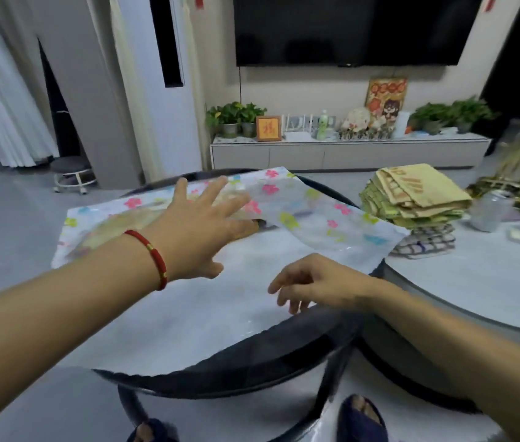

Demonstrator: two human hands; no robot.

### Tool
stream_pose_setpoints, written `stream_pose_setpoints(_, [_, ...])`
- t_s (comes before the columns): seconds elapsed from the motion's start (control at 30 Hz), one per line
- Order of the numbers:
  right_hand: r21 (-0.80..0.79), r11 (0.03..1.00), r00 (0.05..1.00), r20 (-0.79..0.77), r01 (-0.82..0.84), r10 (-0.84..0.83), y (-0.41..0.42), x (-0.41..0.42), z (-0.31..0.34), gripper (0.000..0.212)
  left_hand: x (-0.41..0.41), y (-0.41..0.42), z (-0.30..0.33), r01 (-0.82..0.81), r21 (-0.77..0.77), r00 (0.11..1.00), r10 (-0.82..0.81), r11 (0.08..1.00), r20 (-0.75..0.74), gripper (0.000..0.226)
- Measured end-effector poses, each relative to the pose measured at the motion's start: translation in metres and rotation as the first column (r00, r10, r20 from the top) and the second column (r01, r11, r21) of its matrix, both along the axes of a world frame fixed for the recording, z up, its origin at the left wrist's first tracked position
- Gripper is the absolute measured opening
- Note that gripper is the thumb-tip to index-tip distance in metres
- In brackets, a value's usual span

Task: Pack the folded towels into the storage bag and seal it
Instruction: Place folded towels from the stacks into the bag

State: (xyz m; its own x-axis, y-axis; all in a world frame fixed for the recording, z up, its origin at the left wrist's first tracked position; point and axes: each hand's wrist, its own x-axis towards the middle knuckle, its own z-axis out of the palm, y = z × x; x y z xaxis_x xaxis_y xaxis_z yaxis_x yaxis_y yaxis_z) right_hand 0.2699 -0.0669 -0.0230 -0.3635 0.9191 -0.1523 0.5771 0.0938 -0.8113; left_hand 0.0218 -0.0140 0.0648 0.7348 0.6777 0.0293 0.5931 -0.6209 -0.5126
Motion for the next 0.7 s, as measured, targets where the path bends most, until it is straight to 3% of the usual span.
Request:
stream_pose_setpoints(0.07, [0.05, 0.989, 0.99, -0.021, 0.14, -0.139, -0.016, 0.055, 0.008, 0.014, 0.027, 0.003, -0.012, 0.033, 0.004, 0.998, -0.033, 0.999, -0.055, 0.085])
stream_pose_setpoints(0.13, [0.194, 0.914, 0.933, -0.037, 0.358, -0.357, -0.019, 0.106, 0.014, 0.016, 0.053, 0.007, -0.023, 0.058, -0.011, 0.992, -0.059, 0.998, -0.113, 0.075])
stream_pose_setpoints(0.2, [0.415, 0.743, 0.806, 0.035, 0.526, -0.59, -0.006, 0.152, 0.019, 0.02, 0.076, 0.012, -0.034, 0.067, -0.036, 0.983, -0.072, 0.997, -0.17, 0.069])
stream_pose_setpoints(0.3, [0.668, 0.507, 0.575, 0.141, 0.545, -0.806, 0.034, 0.215, 0.028, 0.019, 0.1, 0.022, -0.047, 0.073, -0.054, 0.967, -0.084, 0.996, -0.242, 0.066])
stream_pose_setpoints(0.43, [0.607, 0.418, 0.411, 0.16, 0.676, -0.898, 0.093, 0.285, 0.036, 0.03, 0.103, 0.045, -0.052, 0.078, -0.001, 0.983, -0.077, 0.997, -0.169, 0.082])
stream_pose_setpoints(0.53, [0.475, 0.428, 0.382, 0.195, 0.769, -0.903, 0.127, 0.318, 0.028, 0.042, 0.095, 0.066, -0.038, -0.009, -0.045, 1.0, 0.011, 0.999, 0.026, 0.098])
stream_pose_setpoints(0.7, [0.41, 0.42, 0.31, 0.308, 0.81, -0.899, 0.16, 0.336, 0.019, 0.068, 0.097, 0.089, -0.011, 0.015, -0.045, 0.968, -0.003, 0.999, 0.252, 0.094])
